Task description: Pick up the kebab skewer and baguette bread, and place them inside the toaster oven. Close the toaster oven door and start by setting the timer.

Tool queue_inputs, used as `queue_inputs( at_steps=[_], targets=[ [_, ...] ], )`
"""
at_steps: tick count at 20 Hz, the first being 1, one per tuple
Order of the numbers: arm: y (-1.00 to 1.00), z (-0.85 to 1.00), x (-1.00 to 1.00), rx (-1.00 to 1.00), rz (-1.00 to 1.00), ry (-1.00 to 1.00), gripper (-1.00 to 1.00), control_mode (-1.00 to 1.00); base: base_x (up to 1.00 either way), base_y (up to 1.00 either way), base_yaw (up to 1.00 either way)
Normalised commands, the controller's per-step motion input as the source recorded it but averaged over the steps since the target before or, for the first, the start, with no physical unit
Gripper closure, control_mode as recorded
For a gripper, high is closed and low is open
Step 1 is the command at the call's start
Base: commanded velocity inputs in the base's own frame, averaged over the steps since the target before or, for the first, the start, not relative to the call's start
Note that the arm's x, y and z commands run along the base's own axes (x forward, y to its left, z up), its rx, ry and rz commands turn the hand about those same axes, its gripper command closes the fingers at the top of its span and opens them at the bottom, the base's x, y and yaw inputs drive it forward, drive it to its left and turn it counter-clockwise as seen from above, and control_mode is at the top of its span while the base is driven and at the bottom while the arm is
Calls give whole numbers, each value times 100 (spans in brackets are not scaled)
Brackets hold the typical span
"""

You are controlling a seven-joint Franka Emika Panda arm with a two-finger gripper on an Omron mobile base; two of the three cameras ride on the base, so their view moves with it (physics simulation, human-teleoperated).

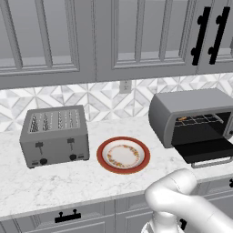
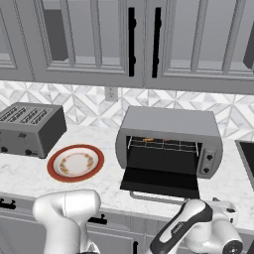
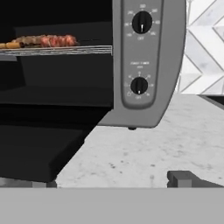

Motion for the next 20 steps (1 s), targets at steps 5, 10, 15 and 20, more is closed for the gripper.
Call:
queue_inputs(
  at_steps=[5,10,15,20],
  targets=[
    [7,7,1,13,0,-6,-100,-100,0,0,0],
    [1,13,9,19,0,-10,-100,-100,0,0,0],
    [3,25,17,19,0,-11,-100,-100,0,0,0],
    [12,30,16,17,0,-10,-100,-100,0,0,0]
  ],
)
